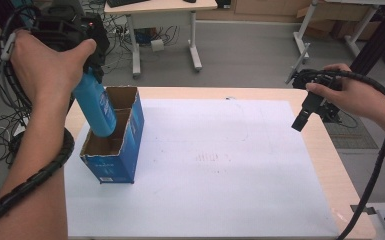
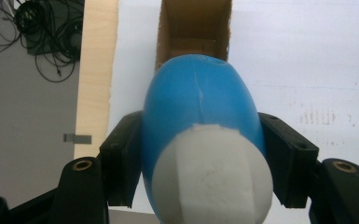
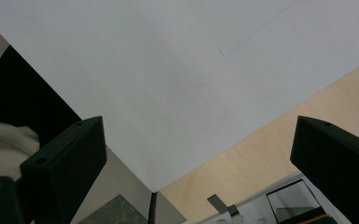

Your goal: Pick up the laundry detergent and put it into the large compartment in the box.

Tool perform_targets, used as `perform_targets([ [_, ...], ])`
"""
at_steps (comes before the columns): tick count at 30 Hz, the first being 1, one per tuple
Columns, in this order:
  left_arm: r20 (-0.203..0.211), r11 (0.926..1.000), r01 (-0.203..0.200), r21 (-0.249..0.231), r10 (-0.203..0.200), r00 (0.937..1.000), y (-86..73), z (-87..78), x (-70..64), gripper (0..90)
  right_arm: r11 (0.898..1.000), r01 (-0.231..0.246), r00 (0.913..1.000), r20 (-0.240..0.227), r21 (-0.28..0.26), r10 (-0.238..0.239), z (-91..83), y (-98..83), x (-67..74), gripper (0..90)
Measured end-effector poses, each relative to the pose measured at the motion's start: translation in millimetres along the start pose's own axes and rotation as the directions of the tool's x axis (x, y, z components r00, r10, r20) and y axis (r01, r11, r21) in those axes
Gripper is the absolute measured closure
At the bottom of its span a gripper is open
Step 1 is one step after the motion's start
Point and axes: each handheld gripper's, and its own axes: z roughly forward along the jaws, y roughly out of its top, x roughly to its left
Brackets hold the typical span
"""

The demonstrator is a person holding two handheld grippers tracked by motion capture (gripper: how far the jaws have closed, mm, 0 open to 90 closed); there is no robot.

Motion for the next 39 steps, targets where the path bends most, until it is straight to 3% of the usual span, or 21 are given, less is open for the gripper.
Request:
perform_targets([
  [11, -0.001, 0.9997, -0.009, 0.025, 0.009, 1.0000, 4.2, 32.6, 0.3, 37.5, 1.000, -0.016, 0.9998, -0.008, 0.011, 0.016, 6.3, -2.6, -5.1, 3.4],
  [17, -0.001, 0.9991, -0.009, 0.042, 0.010, 1.0000, 6.3, 49.4, 1.8, 37.5, 1.000, -0.002, 1.0000, -0.006, 0.020, 0.002, 9.8, -0.6, -6.8, 3.4],
  [39, 0.001, 0.9936, -0.067, 0.091, 0.067, 0.9978, 1.9, 113.6, 5.4, 37.6, 0.999, -0.005, 0.9999, -0.016, 0.036, 0.005, 20.4, 7.0, -10.3, 3.4],
])
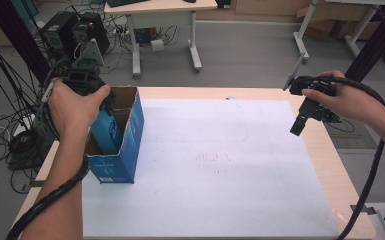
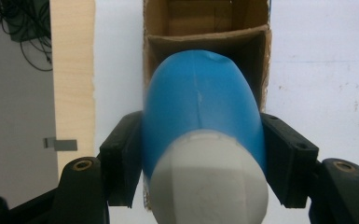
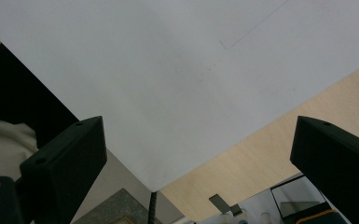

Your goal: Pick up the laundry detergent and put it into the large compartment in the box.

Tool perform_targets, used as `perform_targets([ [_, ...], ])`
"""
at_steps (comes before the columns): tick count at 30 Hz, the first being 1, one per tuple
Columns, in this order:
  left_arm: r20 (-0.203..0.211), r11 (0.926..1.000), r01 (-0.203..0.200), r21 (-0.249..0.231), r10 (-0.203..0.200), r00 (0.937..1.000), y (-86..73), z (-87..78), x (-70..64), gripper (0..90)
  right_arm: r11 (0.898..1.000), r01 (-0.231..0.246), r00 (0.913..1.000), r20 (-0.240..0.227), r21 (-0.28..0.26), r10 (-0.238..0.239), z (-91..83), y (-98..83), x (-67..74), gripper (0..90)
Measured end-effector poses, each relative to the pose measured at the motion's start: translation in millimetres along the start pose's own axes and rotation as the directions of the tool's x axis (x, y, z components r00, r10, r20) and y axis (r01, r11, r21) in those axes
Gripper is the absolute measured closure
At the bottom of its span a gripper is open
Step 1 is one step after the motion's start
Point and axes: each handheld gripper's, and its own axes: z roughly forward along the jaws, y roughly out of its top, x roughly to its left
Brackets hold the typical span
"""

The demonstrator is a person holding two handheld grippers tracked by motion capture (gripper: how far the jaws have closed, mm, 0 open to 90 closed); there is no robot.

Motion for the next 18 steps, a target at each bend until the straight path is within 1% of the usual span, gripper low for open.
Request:
perform_targets([
  [2, 0.005, 1.0000, -0.003, 0.002, 0.003, 1.0000, -1.3, 6.3, 0.4, 37.6, 1.000, -0.003, 1.0000, -0.003, -0.002, 0.003, 1.4, -0.1, -0.5, 3.4],
  [3, 0.006, 1.0000, -0.008, 0.006, 0.008, 0.9999, -1.5, 10.0, 0.2, 37.6, 1.000, 0.006, 1.0000, 0.000, 0.003, -0.006, 1.5, 0.4, -0.7, 3.5],
  [5, 0.007, 0.9999, -0.011, 0.006, 0.011, 0.9999, -2.7, 14.2, 0.1, 37.6, 1.000, -0.004, 1.0000, -0.001, -0.002, 0.004, 1.4, -0.4, -0.2, 3.4],
  [6, 0.007, 0.9999, -0.014, 0.009, 0.014, 0.9999, -2.8, 17.1, 0.0, 37.6, 1.000, 0.001, 1.0000, 0.002, 0.000, -0.001, 1.3, -0.4, -0.3, 3.4],
  [9, 0.009, 0.9998, -0.013, 0.012, 0.013, 0.9999, -4.2, 26.5, 0.1, 37.6, 1.000, -0.009, 1.0000, 0.000, 0.000, 0.009, 2.1, -1.0, -0.7, 3.4],
  [12, 0.010, 0.9998, -0.014, 0.014, 0.014, 0.9999, -5.3, 34.0, -0.1, 37.6, 1.000, -0.007, 1.0000, -0.002, 0.002, 0.007, 3.2, -0.7, -1.5, 3.4],
  [14, 0.010, 0.9999, -0.015, 0.008, 0.015, 0.9998, -7.3, 39.3, -0.7, 37.6, 1.000, -0.009, 1.0000, -0.002, 0.006, 0.009, 4.2, 0.4, -1.2, 3.4],
  [15, 0.010, 0.9999, -0.013, 0.007, 0.013, 0.9999, -7.8, 42.6, -0.9, 37.6, 1.000, -0.001, 1.0000, 0.003, 0.010, 0.001, 4.5, 1.3, -1.0, 3.4],
  [18, 0.006, 0.9998, -0.017, 0.011, 0.017, 0.9998, -7.8, 49.4, -2.2, 37.6, 1.000, 0.000, 1.0000, 0.002, 0.009, 0.000, 6.3, 2.1, -1.7, 3.4],
])
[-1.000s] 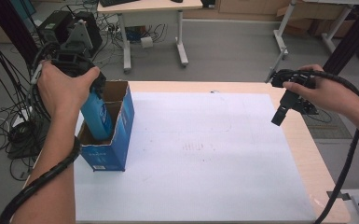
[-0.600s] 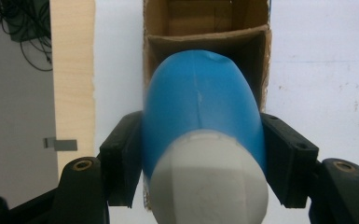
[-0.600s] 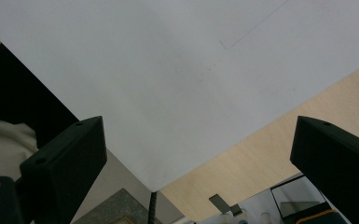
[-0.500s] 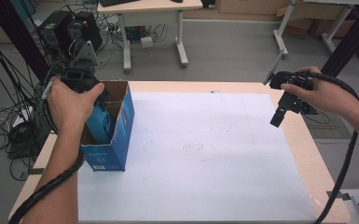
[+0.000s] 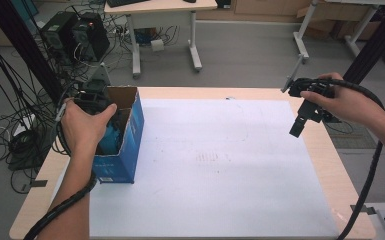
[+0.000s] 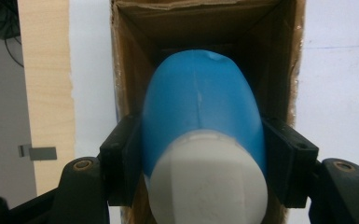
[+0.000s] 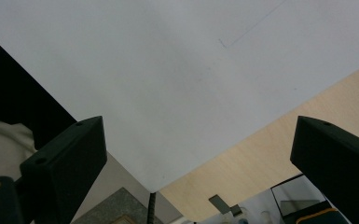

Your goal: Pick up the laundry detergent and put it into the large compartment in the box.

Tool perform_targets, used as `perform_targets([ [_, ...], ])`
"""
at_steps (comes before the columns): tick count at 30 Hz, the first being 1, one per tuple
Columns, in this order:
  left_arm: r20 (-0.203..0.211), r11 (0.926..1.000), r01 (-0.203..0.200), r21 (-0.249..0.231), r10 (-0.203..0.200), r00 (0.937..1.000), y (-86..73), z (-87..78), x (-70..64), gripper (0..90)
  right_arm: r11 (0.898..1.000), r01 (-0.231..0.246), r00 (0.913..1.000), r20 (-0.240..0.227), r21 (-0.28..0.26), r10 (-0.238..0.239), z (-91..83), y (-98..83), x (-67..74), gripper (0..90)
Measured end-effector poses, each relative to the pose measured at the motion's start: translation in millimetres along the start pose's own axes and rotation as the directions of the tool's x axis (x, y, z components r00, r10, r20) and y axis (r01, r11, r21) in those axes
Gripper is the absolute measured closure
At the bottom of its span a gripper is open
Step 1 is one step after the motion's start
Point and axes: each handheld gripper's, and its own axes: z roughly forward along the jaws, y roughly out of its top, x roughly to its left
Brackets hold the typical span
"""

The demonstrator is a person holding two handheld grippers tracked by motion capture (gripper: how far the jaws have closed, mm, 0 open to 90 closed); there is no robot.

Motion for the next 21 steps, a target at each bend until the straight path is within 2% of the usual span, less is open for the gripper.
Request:
perform_targets([
  [13, -0.002, 1.0000, -0.001, 0.006, 0.001, 1.0000, -1.6, 22.6, -0.9, 37.7, 1.000, 0.001, 1.0000, -0.005, 0.019, -0.001, 8.0, 7.2, -3.6, 3.4],
  [16, 0.001, 0.9999, -0.004, -0.011, 0.004, 1.0000, -4.8, 24.2, -1.1, 37.6, 1.000, 0.002, 1.0000, -0.009, 0.024, -0.002, 9.2, 8.7, -4.6, 3.5],
  [21, 0.000, 0.9999, -0.004, -0.013, 0.004, 1.0000, -4.6, 24.3, -2.1, 37.6, 1.000, 0.001, 1.0000, -0.006, 0.019, -0.001, 9.0, 9.3, -2.9, 3.4],
])
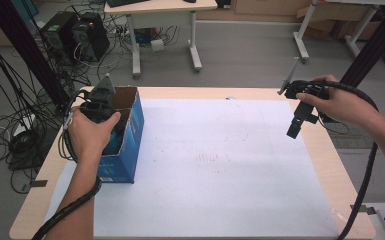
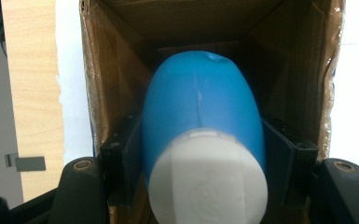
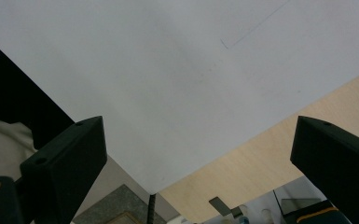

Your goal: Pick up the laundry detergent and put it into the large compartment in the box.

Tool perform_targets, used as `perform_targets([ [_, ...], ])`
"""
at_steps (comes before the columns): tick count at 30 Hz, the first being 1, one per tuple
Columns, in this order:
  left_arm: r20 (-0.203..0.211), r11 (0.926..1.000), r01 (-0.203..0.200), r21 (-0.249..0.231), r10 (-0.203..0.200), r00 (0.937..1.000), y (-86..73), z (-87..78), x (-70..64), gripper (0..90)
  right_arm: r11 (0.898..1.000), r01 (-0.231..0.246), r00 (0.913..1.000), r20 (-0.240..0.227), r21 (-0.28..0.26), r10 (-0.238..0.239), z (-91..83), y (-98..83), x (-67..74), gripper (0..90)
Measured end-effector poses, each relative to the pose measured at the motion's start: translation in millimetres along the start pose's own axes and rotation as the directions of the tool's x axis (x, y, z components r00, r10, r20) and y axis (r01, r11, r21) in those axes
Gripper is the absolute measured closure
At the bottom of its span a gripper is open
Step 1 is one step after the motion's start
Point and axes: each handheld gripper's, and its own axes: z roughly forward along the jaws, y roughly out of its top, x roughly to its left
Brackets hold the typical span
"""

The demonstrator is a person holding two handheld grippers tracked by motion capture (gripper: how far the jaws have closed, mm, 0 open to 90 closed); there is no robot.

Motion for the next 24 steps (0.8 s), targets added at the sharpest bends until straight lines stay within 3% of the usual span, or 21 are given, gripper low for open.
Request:
perform_targets([
  [24, -0.003, 0.9997, 0.011, -0.020, -0.011, 0.9999, -8.2, 1.2, -2.0, 37.3, 1.000, 0.002, 1.0000, 0.002, 0.001, -0.003, 2.3, -4.3, 1.6, 3.4],
])
